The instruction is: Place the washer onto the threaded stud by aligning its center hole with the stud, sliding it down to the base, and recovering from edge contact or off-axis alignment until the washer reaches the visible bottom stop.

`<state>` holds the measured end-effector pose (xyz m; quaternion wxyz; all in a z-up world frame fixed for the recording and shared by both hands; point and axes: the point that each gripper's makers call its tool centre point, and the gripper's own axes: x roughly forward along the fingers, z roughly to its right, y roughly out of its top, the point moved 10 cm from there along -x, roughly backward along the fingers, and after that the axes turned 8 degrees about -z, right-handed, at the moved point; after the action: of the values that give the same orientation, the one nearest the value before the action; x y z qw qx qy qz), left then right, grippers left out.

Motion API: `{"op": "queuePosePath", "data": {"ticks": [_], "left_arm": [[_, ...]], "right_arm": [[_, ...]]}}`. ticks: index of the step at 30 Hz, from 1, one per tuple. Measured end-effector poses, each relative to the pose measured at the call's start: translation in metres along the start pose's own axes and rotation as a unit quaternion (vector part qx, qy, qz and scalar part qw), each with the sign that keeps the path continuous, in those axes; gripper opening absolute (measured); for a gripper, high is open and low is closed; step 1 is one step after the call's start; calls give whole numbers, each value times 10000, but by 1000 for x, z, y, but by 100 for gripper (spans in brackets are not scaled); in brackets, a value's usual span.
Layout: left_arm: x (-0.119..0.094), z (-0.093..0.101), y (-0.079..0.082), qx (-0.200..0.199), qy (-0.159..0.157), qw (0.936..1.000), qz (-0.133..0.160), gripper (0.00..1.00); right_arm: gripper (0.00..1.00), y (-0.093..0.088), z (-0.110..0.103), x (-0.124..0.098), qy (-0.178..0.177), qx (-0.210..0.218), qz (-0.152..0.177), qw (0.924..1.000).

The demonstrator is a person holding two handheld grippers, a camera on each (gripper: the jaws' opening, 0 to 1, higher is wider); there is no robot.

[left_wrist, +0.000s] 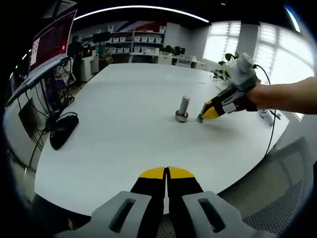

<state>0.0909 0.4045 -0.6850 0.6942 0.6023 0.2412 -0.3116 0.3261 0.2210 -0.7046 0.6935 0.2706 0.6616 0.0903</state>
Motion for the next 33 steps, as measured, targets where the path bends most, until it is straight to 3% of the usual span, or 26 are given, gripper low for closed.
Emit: {"op": "queuePosePath", "data": {"ticks": [4,7,14,20,21,25,29,33], "left_arm": [[0,0,0,1,-1,10000,9,0],[0,0,0,8,0,10000,7,0],[0,0,0,24,-5,10000,16,0],[0,0,0,19,-2,10000,11,0],[0,0,1,14,-5,10000,10,0],[-1,1,1,0,-43,10000,66,0],[-2,3,2,-16,-105,9999,131,0],[-4,1,3,-116,-56,9996,264,0]], "right_arm": [[17,-1,1,2,-49,-5,-55,10000],[26,-4,-1,1,-163,-7,-182,9997],[30,-16,-4,-17,-197,189,-118,9996],[34,-26,-11,-49,-201,747,322,9965],[35,-30,-15,-55,-168,965,481,9940],[36,-48,-27,-74,-18,1167,651,9910],[37,-64,-38,-98,142,1726,1196,9776],[37,-85,-46,-118,153,1846,1408,9726]]}}
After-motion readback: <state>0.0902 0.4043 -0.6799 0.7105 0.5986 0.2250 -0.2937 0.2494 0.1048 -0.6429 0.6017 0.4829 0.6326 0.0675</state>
